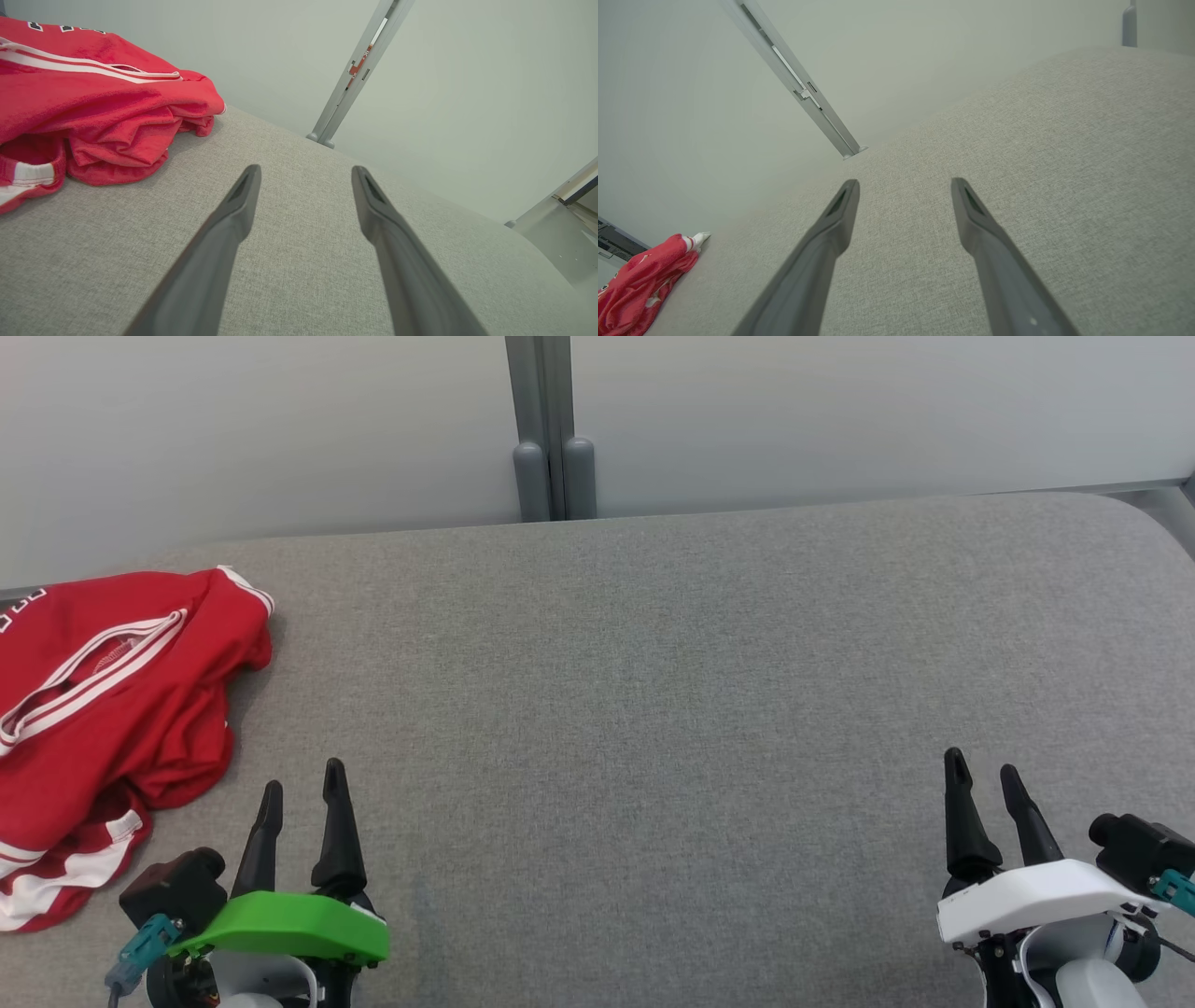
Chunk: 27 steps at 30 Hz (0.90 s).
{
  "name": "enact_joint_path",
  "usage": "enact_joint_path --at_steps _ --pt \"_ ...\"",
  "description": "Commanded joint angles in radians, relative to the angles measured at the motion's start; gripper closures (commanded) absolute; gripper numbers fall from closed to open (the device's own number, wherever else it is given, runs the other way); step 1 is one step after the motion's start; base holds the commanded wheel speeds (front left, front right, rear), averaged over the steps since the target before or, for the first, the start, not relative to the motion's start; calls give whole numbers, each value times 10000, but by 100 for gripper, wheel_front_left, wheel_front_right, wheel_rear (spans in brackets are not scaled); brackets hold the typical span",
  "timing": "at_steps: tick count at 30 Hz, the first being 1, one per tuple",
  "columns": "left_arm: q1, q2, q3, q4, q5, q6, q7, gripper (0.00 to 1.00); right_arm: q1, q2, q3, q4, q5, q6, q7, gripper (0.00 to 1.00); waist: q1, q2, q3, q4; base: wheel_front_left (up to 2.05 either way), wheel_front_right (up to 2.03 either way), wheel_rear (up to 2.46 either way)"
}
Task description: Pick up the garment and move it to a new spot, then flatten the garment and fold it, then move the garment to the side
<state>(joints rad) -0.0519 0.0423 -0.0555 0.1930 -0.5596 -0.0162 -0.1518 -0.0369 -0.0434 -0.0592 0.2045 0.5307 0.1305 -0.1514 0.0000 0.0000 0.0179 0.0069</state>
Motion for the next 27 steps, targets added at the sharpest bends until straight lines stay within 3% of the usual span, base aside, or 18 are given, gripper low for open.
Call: enact_joint_path --at_steps 1,27 --pt "3 74 -15 -74 297 24 -97 0 57 -60 -28 -19 -319 2 -104 0 0 0 -38 -3 0 0 0" --pt "250 99 -170 116 2573 269 -673 0 240 -79 233 11 -2702 3 -682 0 0 0 -137 41 0 0 0"
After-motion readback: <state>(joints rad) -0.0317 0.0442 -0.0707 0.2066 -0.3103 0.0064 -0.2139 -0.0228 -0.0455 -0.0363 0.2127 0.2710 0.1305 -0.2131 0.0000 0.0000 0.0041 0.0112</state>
